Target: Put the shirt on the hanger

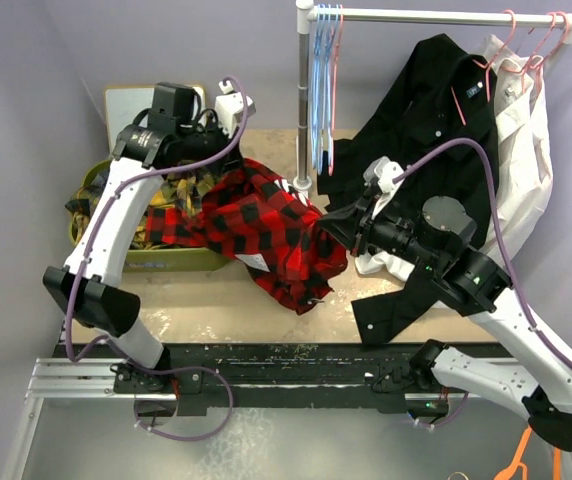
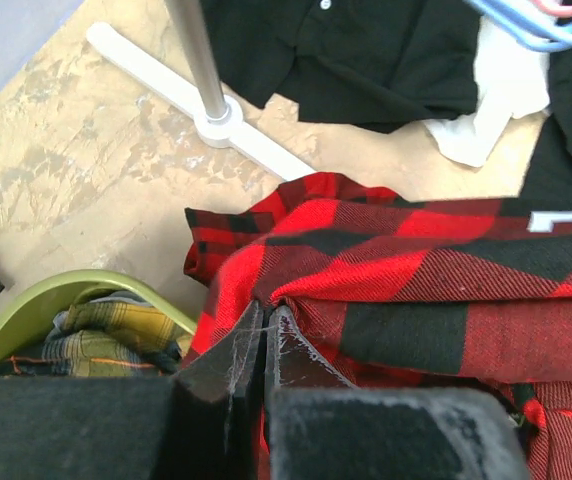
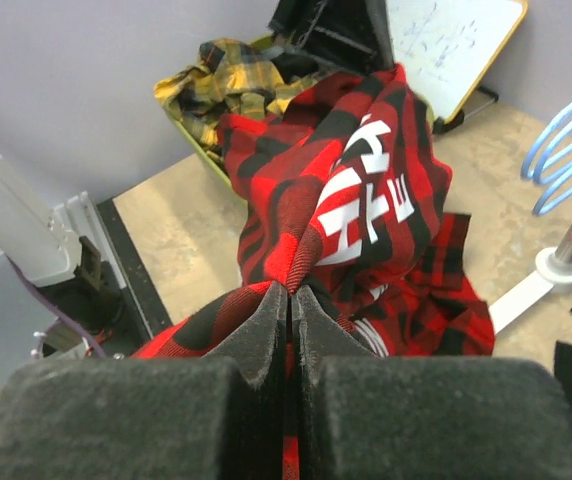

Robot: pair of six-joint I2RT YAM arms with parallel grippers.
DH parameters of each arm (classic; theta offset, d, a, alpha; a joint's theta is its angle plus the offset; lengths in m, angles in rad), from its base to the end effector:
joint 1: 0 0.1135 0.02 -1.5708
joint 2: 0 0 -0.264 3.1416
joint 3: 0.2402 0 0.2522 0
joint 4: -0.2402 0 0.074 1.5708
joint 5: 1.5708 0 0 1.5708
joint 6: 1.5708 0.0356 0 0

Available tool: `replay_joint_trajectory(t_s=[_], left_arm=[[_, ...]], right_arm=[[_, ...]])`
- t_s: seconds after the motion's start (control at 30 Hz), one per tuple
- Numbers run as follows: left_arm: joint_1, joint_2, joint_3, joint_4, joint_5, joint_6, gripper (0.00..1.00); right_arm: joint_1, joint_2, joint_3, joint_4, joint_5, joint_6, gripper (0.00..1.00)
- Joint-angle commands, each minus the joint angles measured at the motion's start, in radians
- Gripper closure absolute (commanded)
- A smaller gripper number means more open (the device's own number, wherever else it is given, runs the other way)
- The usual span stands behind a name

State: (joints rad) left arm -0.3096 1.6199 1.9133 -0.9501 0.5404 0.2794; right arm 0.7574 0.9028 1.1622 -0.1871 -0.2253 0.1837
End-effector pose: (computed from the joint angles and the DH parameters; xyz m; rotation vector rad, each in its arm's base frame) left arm 0.3115 -0.1189 0.4416 0.9110 1.9871 -0.6159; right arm 0.1299 0.1337 0.4494 -0.6234 1.4427 0.9177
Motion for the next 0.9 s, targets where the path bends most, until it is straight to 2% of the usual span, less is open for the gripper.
replay_joint_trajectory(t_s=[0.0,0.2,0.43,0.6,0.77,0.87], left_arm=[[0.003,0.049,-0.028,0.140,-0.087,-0.025,1.00],[0.003,0.135,-0.081,0.177,-0.117,-0.022,1.00],[0.003,0.148,-0.134,0.199,-0.225,0.000,1.00],[-0.003,0.201,-0.123,0.208,-0.253,-0.009,1.00],[-0.014,0.298,-0.055,0.197,-0.279,-0.015,1.00],[-0.025,0.357,-0.018,0.195,-0.281,-0.024,1.00]], right_arm=[[0.001,-0.024,-0.067,0.034,0.015,0.120,1.00],[0.001,0.014,-0.205,0.153,0.034,0.180,1.00],[-0.015,0.131,-0.286,0.306,0.109,0.220,1.00],[-0.176,0.222,-0.315,0.332,0.161,0.367,1.00],[-0.257,0.242,-0.372,0.336,0.170,0.393,1.00],[-0.269,0.240,-0.386,0.322,0.168,0.386,0.92]])
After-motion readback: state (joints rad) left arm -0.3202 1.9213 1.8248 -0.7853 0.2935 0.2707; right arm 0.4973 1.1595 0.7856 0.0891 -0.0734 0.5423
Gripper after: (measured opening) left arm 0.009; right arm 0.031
